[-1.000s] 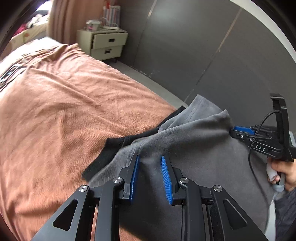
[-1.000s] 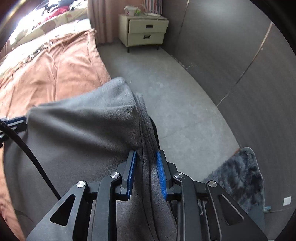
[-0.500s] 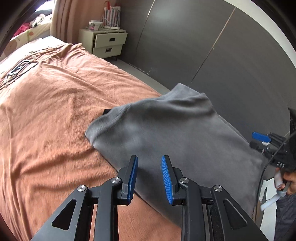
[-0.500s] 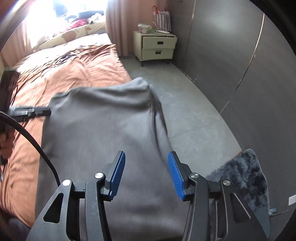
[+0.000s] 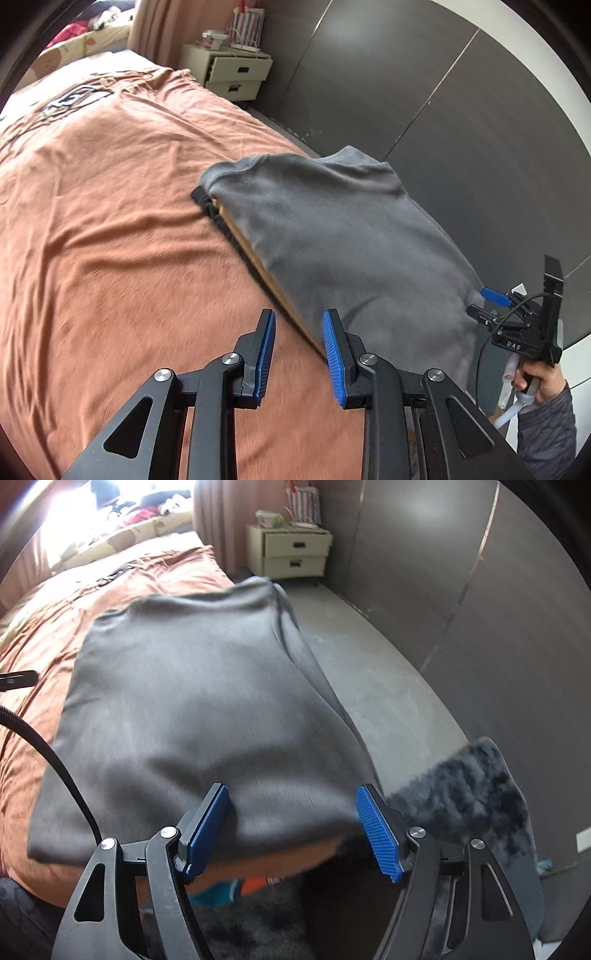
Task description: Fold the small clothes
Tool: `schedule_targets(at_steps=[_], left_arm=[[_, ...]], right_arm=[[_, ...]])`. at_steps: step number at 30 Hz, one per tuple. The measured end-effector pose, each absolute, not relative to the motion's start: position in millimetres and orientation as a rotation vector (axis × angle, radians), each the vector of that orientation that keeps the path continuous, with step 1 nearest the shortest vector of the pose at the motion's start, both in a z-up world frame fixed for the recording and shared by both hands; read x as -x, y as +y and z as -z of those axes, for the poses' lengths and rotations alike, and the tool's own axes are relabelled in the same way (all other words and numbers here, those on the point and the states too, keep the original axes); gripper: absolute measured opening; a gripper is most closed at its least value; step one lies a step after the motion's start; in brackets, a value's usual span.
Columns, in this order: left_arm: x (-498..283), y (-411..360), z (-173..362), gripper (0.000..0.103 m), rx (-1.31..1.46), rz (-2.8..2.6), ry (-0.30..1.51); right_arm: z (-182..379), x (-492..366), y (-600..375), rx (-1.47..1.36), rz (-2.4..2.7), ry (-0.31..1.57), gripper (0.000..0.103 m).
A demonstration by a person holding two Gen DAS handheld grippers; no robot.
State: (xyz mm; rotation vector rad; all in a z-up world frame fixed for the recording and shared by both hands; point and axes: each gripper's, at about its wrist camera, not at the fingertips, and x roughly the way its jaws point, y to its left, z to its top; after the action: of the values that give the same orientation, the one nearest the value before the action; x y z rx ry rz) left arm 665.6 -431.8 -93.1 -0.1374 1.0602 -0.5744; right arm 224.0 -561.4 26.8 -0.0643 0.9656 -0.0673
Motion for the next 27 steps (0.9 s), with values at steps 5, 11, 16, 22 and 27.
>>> schedule_targets(at_steps=[5,11,16,22,27], left_arm=[[-631,-410,59,0.029,0.137,0.551,1.01],[-585,-385,16,0.068,0.144,0.508,0.935],[-542,-366,-11,0.085,0.155,0.478,0.888],[-483,-344,-41,0.099,0.137,0.442,0.815],[-431,-317,-60,0.102,0.139,0.423,0.766]], right_arm=[[-60,-198,-552,0.023,0.077,0.926,0.07],[-100,-144,-538,-0.028,0.095,0.858,0.071],[-128,-83,-524,-0.08,0.116,0.789,0.086],[-154,-21,-492,-0.058,0.134,0.756,0.1],[-167,24,-472,-0.058,0.118,0.715,0.103]])
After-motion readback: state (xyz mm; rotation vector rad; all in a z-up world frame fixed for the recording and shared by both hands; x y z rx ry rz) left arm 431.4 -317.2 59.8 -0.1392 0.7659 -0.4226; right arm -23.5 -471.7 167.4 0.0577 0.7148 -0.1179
